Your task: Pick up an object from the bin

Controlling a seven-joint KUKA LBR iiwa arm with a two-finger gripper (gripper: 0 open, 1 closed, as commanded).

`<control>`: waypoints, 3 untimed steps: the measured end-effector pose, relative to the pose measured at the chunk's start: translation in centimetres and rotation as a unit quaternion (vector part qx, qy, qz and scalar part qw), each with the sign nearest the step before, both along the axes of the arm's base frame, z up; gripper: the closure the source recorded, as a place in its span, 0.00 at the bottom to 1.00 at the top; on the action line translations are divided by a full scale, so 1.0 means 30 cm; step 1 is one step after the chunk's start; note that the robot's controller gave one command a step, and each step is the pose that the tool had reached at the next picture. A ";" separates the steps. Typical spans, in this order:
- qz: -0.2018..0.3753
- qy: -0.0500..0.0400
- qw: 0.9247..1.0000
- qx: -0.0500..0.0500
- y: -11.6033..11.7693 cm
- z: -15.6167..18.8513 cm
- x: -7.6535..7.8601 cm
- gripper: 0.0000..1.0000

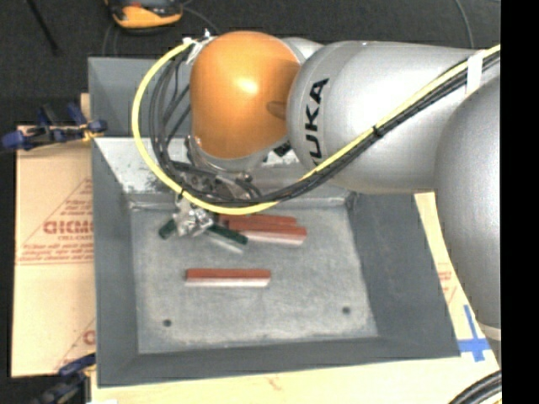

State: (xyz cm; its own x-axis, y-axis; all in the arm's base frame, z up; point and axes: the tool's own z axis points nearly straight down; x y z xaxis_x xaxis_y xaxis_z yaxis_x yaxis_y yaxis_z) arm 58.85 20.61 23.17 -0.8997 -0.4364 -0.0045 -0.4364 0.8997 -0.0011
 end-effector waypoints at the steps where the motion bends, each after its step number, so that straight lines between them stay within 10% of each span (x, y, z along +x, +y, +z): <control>1: 0.101 0.001 0.995 -0.001 -0.314 -0.112 0.030 0.00; 3: 0.112 -0.004 0.994 0.000 -0.324 -0.246 -0.056 0.00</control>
Offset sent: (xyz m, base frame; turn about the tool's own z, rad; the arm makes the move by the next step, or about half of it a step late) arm 0.0000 0.0000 0.0000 0.0000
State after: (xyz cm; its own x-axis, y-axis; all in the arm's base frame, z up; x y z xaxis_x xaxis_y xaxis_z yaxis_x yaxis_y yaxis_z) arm 57.17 10.88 15.80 -0.7804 -0.6252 -0.0110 -0.6252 0.7804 -0.0043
